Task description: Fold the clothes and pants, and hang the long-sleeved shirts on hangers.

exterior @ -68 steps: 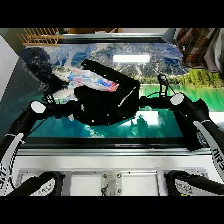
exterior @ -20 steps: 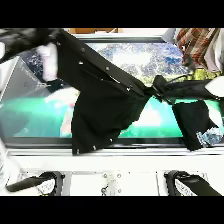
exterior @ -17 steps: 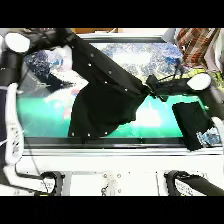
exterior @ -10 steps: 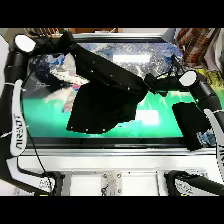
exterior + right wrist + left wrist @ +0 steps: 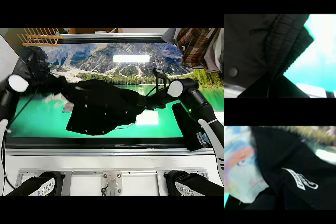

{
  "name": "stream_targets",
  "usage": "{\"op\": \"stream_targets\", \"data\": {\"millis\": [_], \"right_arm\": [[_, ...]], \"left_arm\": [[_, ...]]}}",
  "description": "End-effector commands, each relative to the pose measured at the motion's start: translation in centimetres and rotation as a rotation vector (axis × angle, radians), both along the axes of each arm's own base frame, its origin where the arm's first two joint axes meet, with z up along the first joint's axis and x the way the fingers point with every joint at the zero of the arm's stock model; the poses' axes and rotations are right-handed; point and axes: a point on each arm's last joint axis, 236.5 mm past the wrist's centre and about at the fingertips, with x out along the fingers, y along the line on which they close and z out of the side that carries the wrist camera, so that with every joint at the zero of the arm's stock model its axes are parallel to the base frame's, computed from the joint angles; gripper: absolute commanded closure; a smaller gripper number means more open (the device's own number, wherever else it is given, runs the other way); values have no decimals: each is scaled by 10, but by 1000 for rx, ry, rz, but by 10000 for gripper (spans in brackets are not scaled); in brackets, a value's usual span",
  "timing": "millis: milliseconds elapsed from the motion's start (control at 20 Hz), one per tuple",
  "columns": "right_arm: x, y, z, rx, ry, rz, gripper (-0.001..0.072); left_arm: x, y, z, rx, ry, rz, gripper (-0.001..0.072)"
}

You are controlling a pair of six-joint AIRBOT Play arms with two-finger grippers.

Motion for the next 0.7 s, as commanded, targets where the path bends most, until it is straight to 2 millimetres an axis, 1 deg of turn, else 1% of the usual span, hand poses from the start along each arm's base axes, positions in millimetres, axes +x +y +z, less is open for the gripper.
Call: {"op": "stream_targets", "data": {"millis": [0,100,200,350,450,550,650], "right_arm": [[-38,19,-23,-46,90,89,679],[-53,28,-34,-57,120,118,679],[-61,36,-46,-63,126,142,679],[-59,41,-64,-53,127,105,679],[-54,44,-76,-45,124,86,678],[-53,49,-85,-33,140,77,677],[-53,55,-88,-11,156,68,668]], "left_arm": [[-61,16,-74,32,141,36,687],[-79,28,-106,34,192,81,687],[-85,40,-130,27,216,137,687],[-88,48,-155,28,270,167,687],[-83,49,-163,29,293,166,687],[-73,50,-164,29,293,168,688],[-65,51,-161,30,285,166,687]]}}
